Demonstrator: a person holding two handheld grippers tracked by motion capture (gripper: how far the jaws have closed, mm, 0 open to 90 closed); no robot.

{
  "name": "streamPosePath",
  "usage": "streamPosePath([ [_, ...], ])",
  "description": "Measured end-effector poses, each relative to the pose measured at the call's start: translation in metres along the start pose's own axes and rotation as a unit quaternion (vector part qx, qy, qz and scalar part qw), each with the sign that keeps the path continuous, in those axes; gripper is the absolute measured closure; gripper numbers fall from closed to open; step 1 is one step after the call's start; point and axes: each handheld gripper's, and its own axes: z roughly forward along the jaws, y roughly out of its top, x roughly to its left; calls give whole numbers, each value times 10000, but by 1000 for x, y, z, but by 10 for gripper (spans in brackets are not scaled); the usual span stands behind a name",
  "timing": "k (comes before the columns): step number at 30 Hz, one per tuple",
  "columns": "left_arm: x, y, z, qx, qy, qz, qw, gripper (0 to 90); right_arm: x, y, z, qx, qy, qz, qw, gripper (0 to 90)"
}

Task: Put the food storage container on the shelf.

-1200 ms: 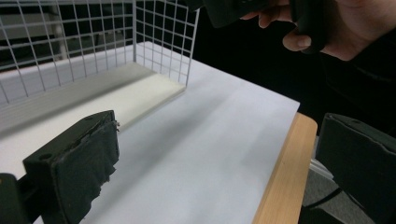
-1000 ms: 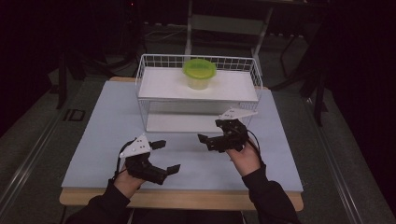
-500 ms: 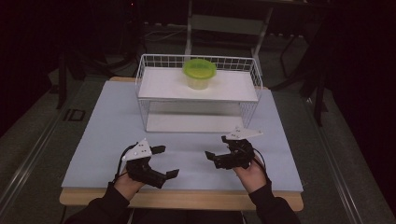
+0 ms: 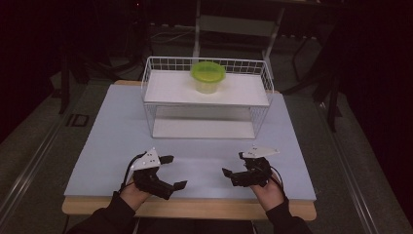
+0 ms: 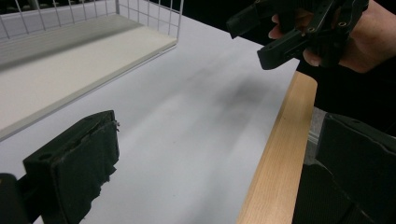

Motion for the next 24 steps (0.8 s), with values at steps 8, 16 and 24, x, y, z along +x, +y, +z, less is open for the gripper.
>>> streamPosePath([
  [8, 1, -4, 3, 108, -15, 27, 9999, 5, -6, -15, -3, 147, -101, -31, 9998, 145],
  [16, 1, -9, 4, 265, -28, 125, 9996, 5, -15, -27, -4, 256, -163, 23, 9995, 149],
  [24, 3, -12, 5, 413, -13, 100, 9991, 5, -19, -28, 2, 290, -150, 95, 9994, 149],
])
